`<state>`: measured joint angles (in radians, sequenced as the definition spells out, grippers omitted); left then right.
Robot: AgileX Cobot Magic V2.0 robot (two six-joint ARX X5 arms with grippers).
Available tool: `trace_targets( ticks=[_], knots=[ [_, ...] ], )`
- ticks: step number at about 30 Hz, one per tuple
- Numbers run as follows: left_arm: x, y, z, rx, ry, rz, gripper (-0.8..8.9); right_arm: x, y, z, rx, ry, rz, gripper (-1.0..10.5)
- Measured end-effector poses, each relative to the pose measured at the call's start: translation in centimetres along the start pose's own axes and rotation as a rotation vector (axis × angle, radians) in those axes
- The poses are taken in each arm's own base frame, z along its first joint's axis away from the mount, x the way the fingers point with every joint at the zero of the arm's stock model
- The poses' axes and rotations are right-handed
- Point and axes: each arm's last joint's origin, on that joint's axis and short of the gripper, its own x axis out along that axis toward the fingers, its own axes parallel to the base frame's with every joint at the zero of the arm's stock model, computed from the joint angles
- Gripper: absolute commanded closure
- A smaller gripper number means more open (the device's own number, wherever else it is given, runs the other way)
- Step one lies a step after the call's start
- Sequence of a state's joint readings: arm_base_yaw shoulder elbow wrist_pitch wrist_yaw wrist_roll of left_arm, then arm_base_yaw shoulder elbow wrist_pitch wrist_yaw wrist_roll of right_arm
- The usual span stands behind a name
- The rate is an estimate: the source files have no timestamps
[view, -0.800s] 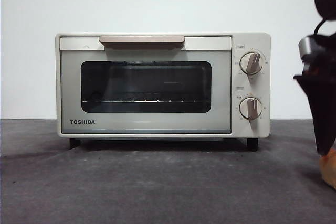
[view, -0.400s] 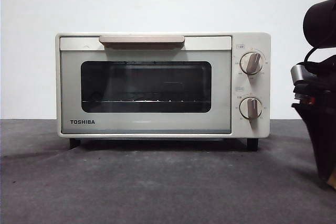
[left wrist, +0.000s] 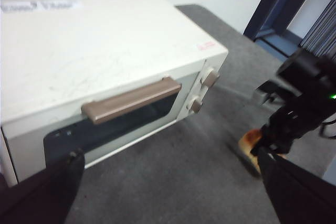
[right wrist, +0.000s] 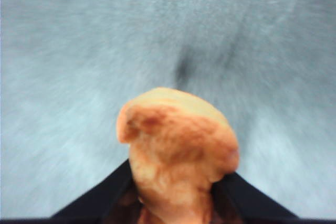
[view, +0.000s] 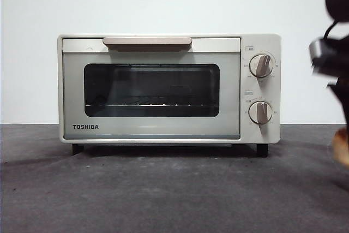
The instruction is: The left arm flap open the oven, the right arm pick bread and place it into oven, the left arm flap close the oven
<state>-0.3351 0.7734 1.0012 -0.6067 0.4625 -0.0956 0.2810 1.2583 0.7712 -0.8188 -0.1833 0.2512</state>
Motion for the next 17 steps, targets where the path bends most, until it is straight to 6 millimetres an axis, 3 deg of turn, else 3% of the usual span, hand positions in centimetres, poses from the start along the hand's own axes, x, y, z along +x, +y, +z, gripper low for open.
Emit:
trace_targets(
  ticks=[4, 11, 17],
  knots=[
    [1.2, 0.6, -0.1, -0.024, 0.049, 0.005, 4.57, -3.2, 0.4, -0.9, -0.017, -0.088, 0.027, 8.1],
    [3.3, 1.5, -0.2, -0.061, 0.129, 0.006, 7.99, -8.8, 0.8, -4.2, -0.079, -0.345, 0.142, 8.1],
    [5.7, 2.1, 0.9, -0.087, 0.208, -0.006, 8.03, -12.3, 0.5, -7.9, -0.131, -0.565, 0.210, 8.1]
  ],
)
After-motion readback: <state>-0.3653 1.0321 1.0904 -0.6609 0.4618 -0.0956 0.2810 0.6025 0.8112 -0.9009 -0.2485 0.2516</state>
